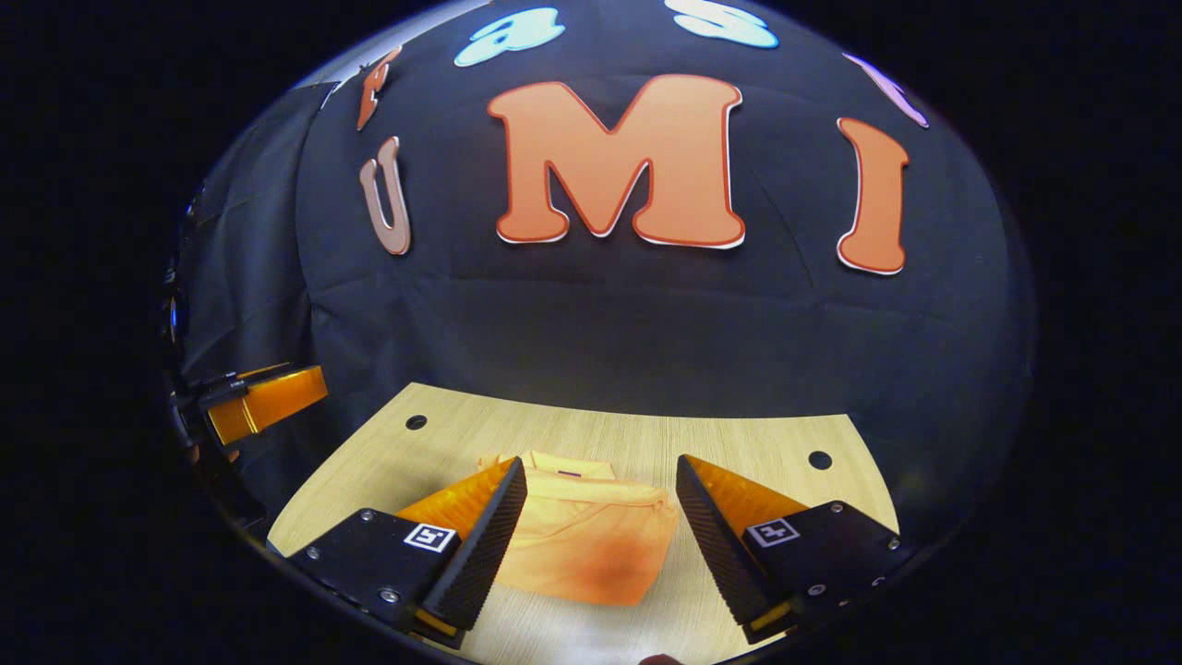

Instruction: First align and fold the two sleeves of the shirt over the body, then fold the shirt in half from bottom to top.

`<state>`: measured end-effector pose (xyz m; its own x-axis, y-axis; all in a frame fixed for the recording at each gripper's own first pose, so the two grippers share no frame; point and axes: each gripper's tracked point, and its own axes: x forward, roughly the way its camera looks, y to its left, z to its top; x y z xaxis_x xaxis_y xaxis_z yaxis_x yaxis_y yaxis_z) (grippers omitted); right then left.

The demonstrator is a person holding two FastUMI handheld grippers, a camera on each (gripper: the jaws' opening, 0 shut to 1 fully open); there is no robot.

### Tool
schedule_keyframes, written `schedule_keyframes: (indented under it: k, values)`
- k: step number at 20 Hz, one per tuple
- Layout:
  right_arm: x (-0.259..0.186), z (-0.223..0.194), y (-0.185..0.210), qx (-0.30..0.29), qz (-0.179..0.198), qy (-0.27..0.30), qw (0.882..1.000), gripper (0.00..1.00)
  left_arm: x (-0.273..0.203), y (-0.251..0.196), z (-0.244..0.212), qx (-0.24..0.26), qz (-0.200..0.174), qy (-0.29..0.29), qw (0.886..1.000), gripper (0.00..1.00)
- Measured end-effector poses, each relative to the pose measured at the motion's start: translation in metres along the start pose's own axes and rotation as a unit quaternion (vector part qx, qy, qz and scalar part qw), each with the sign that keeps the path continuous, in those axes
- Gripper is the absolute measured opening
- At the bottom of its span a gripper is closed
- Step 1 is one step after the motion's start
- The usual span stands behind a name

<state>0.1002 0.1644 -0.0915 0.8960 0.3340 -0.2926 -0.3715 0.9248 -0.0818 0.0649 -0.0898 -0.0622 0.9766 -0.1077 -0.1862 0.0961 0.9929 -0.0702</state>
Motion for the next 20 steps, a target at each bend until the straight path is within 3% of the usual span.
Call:
schedule_keyframes:
  k: [9, 12, 20]
  values:
    - [-0.124, -0.015, 0.041, 0.002, 0.032, -0.087, 0.996, 0.98, -0.101, -0.023, 0.009, 0.026, -0.044, -0.039, 0.998, 0.98]
    - [-0.150, -0.019, 0.044, 0.017, 0.031, -0.112, 0.993, 0.98, -0.121, -0.030, -0.010, 0.007, -0.062, -0.026, 0.998, 0.98]
    - [-0.185, -0.022, 0.009, 0.028, 0.004, -0.146, 0.989, 0.98, -0.150, -0.042, -0.023, -0.015, -0.059, -0.040, 0.997, 0.98]
